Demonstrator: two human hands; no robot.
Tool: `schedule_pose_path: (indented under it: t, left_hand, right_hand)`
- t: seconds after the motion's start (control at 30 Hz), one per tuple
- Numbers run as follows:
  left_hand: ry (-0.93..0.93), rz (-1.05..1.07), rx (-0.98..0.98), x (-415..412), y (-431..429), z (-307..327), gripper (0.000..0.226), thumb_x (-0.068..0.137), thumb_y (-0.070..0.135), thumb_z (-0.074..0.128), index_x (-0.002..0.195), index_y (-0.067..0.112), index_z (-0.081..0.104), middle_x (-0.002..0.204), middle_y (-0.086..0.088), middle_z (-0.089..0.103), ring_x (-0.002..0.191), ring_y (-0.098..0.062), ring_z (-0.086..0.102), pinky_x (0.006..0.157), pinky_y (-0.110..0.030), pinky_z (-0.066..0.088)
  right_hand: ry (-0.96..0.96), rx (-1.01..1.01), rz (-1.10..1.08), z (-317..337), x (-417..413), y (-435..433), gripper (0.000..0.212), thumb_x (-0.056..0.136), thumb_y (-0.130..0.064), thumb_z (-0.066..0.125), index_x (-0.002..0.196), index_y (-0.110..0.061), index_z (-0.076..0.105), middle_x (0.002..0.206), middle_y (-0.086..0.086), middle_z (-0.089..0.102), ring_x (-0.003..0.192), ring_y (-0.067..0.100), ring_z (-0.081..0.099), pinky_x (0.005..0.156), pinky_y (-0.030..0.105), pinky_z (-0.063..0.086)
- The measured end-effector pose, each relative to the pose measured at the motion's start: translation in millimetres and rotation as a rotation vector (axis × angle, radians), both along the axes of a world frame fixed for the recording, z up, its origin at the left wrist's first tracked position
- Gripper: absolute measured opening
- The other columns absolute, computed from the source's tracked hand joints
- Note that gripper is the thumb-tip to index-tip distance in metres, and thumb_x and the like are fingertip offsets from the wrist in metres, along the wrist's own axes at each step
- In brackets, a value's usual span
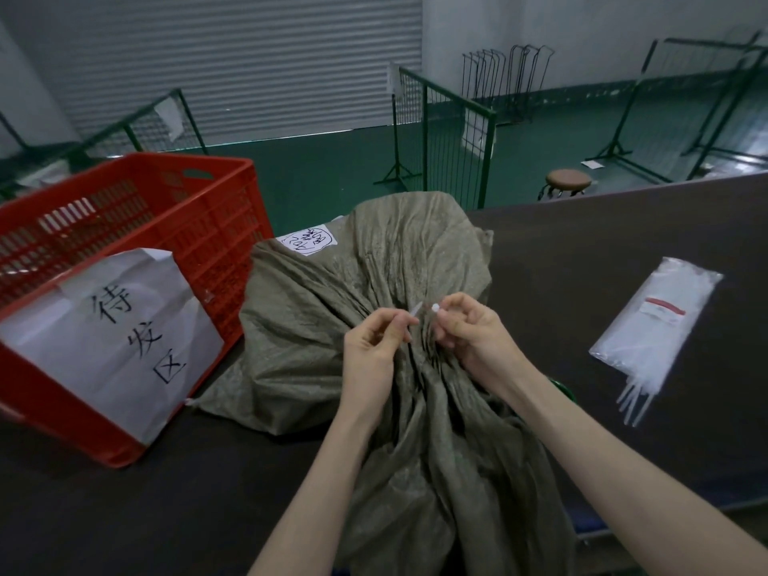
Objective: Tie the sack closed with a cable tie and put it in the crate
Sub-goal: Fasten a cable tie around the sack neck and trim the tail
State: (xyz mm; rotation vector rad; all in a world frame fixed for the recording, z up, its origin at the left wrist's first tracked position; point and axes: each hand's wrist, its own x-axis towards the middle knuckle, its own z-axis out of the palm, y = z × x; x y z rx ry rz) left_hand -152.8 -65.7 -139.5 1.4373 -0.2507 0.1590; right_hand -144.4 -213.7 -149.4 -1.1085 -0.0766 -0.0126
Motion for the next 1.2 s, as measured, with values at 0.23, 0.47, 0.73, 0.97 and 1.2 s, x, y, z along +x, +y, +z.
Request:
schedule_pose_path:
  t: [0.23, 0.47, 0.73, 0.97, 1.2]
  left_hand:
    - [0.096, -0.024, -0.044, -1, -7, -7, 0.016, 0.092, 0.002, 0.056, 0.08, 0.012, 0.057, 0.064, 0.001, 0.053, 0.056, 0.0, 0.049, 0.06, -0.012, 0.041]
    - [0.109, -0.014, -0.042, 0, -6, -10, 0.01, 0.09, 0.002, 0.059, 0.083, 0.01, 0.057, 0.067, -0.002, 0.054, 0.057, 0.001, 0.052, 0.06, -0.011, 0.042]
    - [0.093, -0.046, -0.03, -4, -4, -8, 0.009, 0.09, 0.0, 0.058, 0.084, 0.007, 0.056, 0.065, 0.001, 0.053, 0.056, 0.002, 0.051, 0.059, -0.011, 0.043]
    - [0.11, -0.051, -0.075, -3, -4, -11, 0.013, 0.093, 0.003, 0.055, 0.084, 0.012, 0.054, 0.068, -0.002, 0.057, 0.06, -0.004, 0.054, 0.061, -0.014, 0.045]
    - [0.039, -0.054, -0.069, -6, 0, -11, 0.014, 0.089, -0.001, 0.059, 0.08, 0.009, 0.058, 0.065, 0.011, 0.06, 0.062, 0.003, 0.054, 0.063, -0.011, 0.044]
  right_hand:
    - [0.088, 0.187, 0.094, -6, 2, -5, 0.005, 0.076, -0.004, 0.06, 0.077, -0.005, 0.055, 0.058, -0.002, 0.054, 0.053, 0.007, 0.047, 0.052, 0.017, 0.036]
    - [0.08, 0.217, 0.185, -8, 3, -8, 0.032, 0.053, -0.019, 0.088, 0.071, -0.008, 0.064, 0.057, 0.0, 0.052, 0.053, 0.009, 0.043, 0.054, 0.02, 0.032]
    - [0.092, 0.147, 0.217, -4, -1, -7, 0.028, 0.056, -0.019, 0.087, 0.07, -0.008, 0.066, 0.057, 0.001, 0.056, 0.051, 0.008, 0.045, 0.051, 0.017, 0.036]
    - [0.103, 0.017, 0.171, 1, -3, 4, 0.015, 0.072, 0.006, 0.067, 0.075, -0.006, 0.058, 0.059, 0.001, 0.062, 0.047, 0.007, 0.046, 0.049, 0.015, 0.038]
    - [-0.009, -0.201, 0.043, 1, -8, 10, 0.016, 0.069, -0.002, 0.076, 0.07, -0.01, 0.062, 0.067, 0.001, 0.065, 0.062, 0.01, 0.057, 0.064, 0.019, 0.046]
